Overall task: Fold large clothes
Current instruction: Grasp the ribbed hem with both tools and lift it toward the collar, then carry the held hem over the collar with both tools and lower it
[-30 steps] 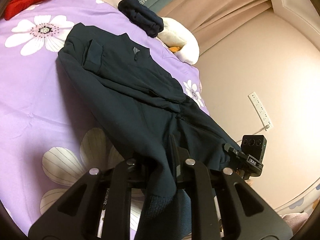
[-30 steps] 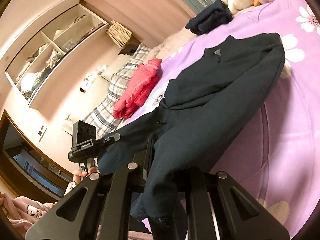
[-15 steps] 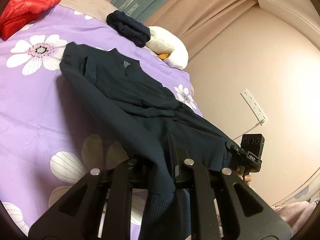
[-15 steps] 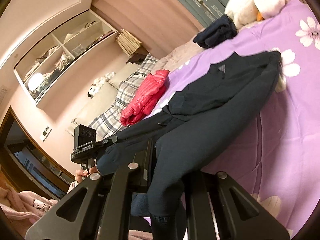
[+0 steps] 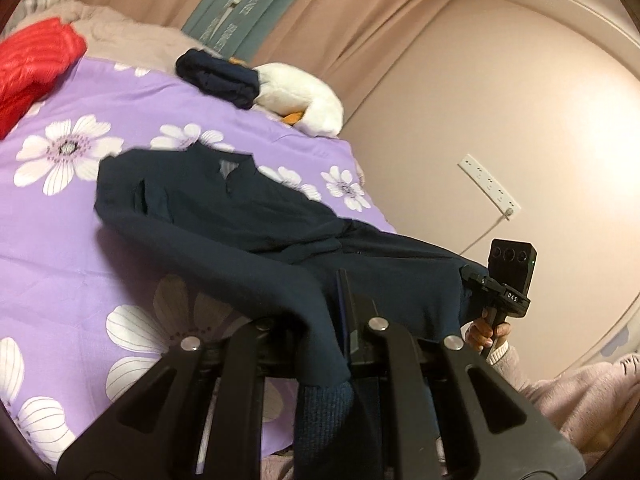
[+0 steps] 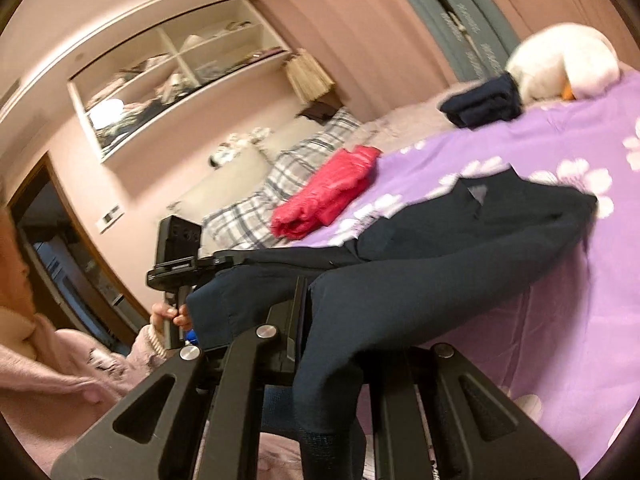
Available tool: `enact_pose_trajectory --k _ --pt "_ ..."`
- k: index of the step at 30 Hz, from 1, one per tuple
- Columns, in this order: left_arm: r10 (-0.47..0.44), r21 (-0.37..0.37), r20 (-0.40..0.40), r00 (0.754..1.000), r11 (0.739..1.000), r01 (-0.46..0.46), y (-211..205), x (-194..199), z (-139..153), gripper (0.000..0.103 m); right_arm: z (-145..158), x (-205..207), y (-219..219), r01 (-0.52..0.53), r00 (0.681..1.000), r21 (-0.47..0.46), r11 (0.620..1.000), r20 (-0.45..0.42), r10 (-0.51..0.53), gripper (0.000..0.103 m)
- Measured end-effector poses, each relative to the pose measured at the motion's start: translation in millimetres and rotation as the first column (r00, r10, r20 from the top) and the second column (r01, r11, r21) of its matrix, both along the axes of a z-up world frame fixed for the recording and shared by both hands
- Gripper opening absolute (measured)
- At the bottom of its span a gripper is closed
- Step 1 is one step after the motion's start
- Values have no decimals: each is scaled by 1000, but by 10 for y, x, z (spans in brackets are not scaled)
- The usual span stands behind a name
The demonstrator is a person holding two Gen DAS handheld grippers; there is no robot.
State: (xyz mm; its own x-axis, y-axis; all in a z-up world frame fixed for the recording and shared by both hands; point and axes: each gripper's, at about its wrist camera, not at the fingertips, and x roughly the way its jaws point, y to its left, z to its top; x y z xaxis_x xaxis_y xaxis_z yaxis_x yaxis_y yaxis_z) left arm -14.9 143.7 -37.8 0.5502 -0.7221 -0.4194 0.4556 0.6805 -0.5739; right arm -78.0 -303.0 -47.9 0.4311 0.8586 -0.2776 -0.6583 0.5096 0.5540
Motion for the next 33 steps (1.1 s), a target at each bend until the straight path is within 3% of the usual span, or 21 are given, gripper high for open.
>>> enact_pose_trajectory --k 7,11,20,33 --pt "-13 -14 68 998 1000 14 -5 -168 272 13 280 -137 -17 -37 993 32 999 113 34 11" --pt "8 -17 69 998 1000 -7 71 -48 279 14 335 -9 -37 -3 991 23 1000 135 0 11" --pt "79 -30 -31 996 996 -80 230 706 78 14 24 808 -120 149 989 9 989 -22 -149 11" --pt "162 19 -156 974 987 -161 312 1680 -267 14 -410 1828 -272 306 935 -24 952 -184 -305 11"
